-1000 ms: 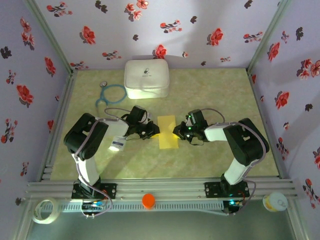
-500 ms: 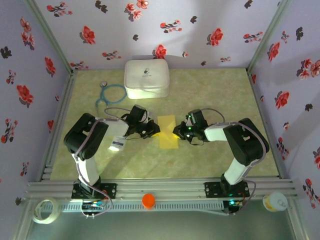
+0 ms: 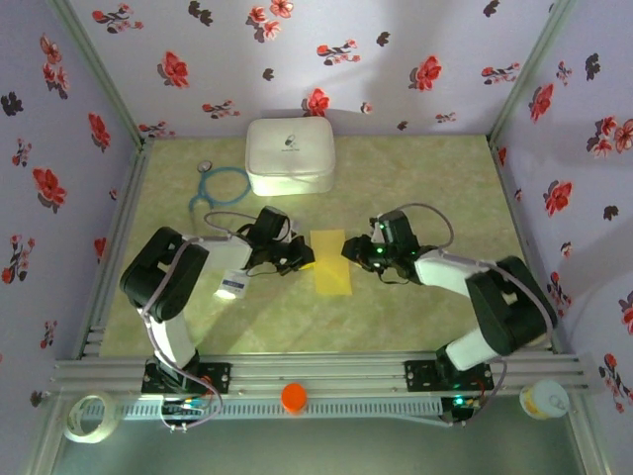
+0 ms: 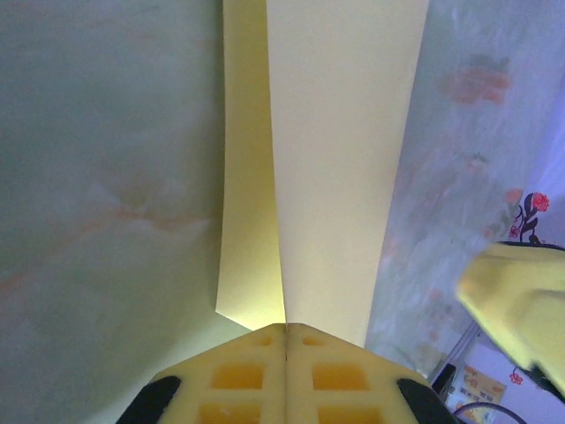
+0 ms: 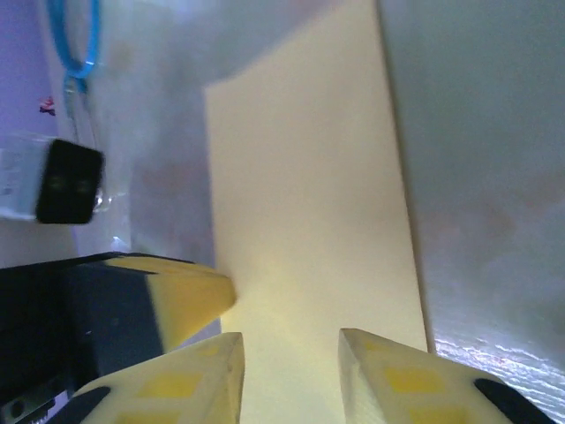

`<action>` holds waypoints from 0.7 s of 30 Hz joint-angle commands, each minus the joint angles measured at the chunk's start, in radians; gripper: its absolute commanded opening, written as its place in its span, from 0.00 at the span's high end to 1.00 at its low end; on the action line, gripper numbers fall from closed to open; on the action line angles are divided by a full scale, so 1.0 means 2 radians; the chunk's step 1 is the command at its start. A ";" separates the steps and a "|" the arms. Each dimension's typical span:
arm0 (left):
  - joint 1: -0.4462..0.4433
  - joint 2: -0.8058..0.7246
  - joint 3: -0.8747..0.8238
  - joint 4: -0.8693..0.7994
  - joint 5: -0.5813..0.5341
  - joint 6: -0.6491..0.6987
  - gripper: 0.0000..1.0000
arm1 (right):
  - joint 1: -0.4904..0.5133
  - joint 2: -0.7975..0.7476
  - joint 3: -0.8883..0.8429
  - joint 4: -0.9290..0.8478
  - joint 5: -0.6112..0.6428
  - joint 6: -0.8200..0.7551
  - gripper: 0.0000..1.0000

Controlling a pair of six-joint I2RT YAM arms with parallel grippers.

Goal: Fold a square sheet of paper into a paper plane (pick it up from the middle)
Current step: Third fold the triangle at the center of the table.

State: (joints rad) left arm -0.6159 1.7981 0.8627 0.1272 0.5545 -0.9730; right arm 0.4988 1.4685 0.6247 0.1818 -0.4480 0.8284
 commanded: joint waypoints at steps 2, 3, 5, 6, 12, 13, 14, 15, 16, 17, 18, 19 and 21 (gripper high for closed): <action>0.005 -0.021 0.000 -0.035 0.006 -0.005 0.99 | 0.077 -0.074 -0.022 -0.042 0.137 -0.166 0.61; 0.005 -0.022 0.001 -0.035 0.006 -0.006 0.99 | 0.106 -0.090 -0.029 -0.042 0.174 -0.208 0.61; 0.006 -0.023 0.001 -0.036 0.007 -0.007 0.99 | 0.152 -0.104 -0.049 -0.020 0.218 -0.276 0.59; 0.006 -0.023 0.002 -0.036 0.007 -0.008 0.99 | 0.176 -0.106 -0.060 -0.005 0.233 -0.308 0.57; 0.006 -0.027 0.004 -0.033 0.008 -0.012 0.99 | 0.293 -0.072 -0.075 0.037 0.330 -0.445 0.53; 0.006 -0.028 0.004 -0.033 0.007 -0.013 0.99 | 0.306 -0.062 -0.074 0.045 0.349 -0.455 0.53; 0.006 -0.028 0.004 -0.033 0.008 -0.013 0.99 | 0.315 -0.055 -0.073 0.053 0.368 -0.459 0.53; 0.006 -0.029 0.004 -0.032 0.007 -0.014 0.99 | 0.324 -0.047 -0.072 0.060 0.382 -0.466 0.52; 0.006 -0.031 0.003 -0.032 0.007 -0.014 0.99 | 0.330 -0.042 -0.072 0.067 0.388 -0.474 0.52; 0.006 -0.031 0.002 -0.031 0.008 -0.014 0.99 | 0.335 -0.035 -0.071 0.072 0.405 -0.479 0.51; 0.006 -0.031 0.002 -0.030 0.007 -0.015 0.99 | 0.340 -0.027 -0.068 0.076 0.411 -0.486 0.50; 0.006 -0.031 0.002 -0.029 0.007 -0.016 0.99 | 0.344 -0.019 -0.067 0.080 0.422 -0.490 0.50; 0.006 -0.031 0.001 -0.030 0.007 -0.015 0.99 | 0.351 -0.003 -0.063 0.089 0.439 -0.500 0.50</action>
State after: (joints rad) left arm -0.6140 1.7649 0.8627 0.0780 0.5549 -0.9901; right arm 1.1828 1.4322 0.4828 0.2962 0.3065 -0.0891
